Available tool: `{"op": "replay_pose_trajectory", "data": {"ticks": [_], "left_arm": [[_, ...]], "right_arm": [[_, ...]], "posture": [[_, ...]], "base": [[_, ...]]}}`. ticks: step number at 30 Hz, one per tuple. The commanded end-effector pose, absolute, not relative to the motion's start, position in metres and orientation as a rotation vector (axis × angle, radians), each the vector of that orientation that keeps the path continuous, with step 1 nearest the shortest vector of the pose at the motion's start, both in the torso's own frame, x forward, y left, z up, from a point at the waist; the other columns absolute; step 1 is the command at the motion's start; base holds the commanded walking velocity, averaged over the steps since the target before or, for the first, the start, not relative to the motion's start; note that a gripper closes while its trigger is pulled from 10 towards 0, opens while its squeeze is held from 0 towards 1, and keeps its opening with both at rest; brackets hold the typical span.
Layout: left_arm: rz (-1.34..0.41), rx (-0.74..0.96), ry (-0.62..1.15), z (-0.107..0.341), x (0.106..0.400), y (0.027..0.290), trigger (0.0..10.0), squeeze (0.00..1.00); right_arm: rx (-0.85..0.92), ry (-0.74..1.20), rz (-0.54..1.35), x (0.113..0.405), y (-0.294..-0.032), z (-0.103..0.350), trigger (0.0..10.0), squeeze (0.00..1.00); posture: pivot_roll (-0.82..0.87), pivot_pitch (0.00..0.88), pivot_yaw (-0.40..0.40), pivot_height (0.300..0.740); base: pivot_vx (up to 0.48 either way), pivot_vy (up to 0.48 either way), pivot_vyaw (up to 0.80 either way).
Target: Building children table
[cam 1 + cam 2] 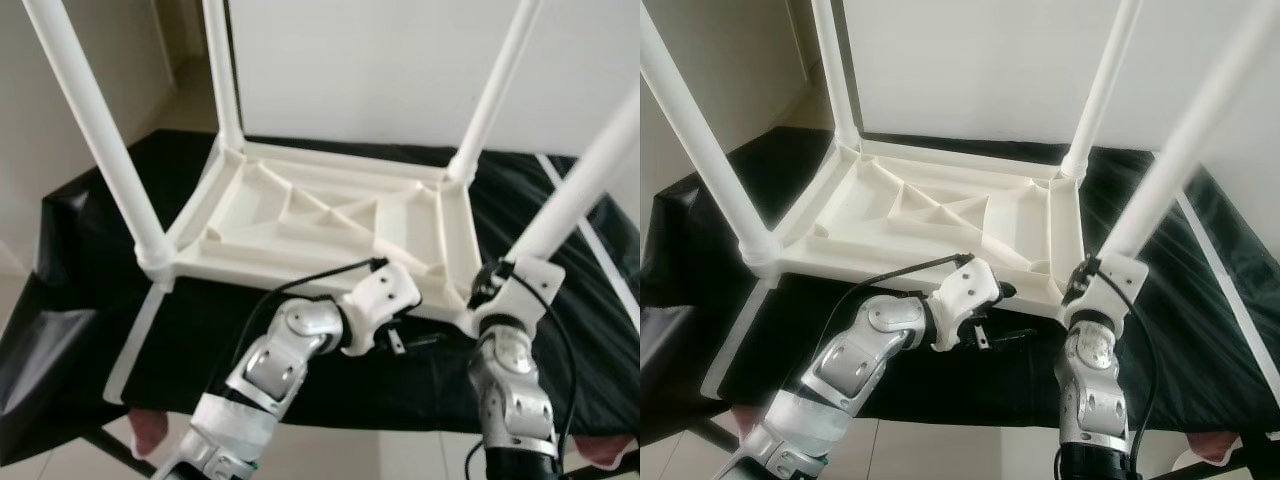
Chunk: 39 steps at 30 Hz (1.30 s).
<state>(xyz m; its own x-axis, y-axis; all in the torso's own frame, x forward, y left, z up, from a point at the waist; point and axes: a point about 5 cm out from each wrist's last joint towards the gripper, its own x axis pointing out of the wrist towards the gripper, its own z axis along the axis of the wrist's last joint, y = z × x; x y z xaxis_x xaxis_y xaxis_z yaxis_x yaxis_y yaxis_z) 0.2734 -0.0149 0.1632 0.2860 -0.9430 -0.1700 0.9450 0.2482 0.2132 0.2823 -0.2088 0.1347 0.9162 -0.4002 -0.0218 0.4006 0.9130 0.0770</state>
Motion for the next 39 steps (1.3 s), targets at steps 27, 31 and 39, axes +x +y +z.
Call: {"op": "replay_pose_trajectory", "data": {"ticks": [27,31,39], "left_arm": [[-1.27,0.267,0.02,0.161,0.265,-0.02,10.0,0.0],[-1.274,0.274,0.028,0.157,0.263,-0.021,10.0,0.0],[-1.268,0.309,0.03,0.152,0.263,-0.024,10.0,0.0]], "right_arm": [[-0.19,0.038,0.267,0.296,-0.249,0.141,10.0,0.0],[-0.196,0.043,0.289,0.295,-0.248,0.138,10.0,0.0],[-0.2,0.032,0.367,0.298,-0.25,0.139,5.1,0.0]], "posture": [[-0.02,0.0,-0.034,0.74],[-0.02,0.0,-0.031,0.74],[-0.02,0.0,-0.027,0.74]], "base": [[0.0,0.0,0.0],[0.0,0.0,0.0],[0.0,0.0,0.0]]}}
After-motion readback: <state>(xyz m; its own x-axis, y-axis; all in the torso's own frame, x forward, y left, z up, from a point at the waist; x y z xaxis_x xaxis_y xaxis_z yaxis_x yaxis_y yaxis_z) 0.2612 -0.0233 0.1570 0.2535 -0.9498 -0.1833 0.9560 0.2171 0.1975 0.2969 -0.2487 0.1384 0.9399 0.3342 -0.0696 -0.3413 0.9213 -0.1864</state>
